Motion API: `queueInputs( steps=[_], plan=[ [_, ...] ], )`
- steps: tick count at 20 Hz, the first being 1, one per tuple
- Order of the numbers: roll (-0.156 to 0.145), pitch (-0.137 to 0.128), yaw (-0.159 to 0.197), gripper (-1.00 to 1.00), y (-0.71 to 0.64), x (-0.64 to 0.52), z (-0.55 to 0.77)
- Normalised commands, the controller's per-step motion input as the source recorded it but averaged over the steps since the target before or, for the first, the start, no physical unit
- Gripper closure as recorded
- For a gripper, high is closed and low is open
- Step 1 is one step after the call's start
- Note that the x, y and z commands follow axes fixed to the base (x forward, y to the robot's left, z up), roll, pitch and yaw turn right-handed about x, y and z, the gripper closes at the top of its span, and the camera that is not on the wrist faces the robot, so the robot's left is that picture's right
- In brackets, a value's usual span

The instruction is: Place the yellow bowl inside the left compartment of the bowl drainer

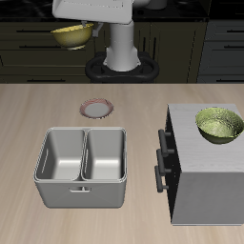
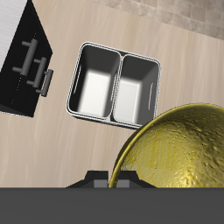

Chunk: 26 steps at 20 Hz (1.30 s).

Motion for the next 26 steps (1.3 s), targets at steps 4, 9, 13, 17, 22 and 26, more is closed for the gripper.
queueInputs(
  steps=[4, 9, 13, 17, 22, 26],
  plan=[
    [-0.016, -0.017, -0.008, 1.0, 0.07, 0.15, 0.09],
    [-0.005, -0.009, 0.001, 1.0, 0.01, 0.18, 0.02],
    [0.019, -0.01, -0.011, 1.0, 0.14, 0.22, 0.02],
    [0.038, 0.001, -0.001, 1.0, 0.26, 0.19, -0.01],
    [0.056, 0.007, 0.014, 1.0, 0.47, 0.26, -0.03],
    [0.038, 0.01, 0.004, 1.0, 0.27, 0.19, -0.04]
  ],
)
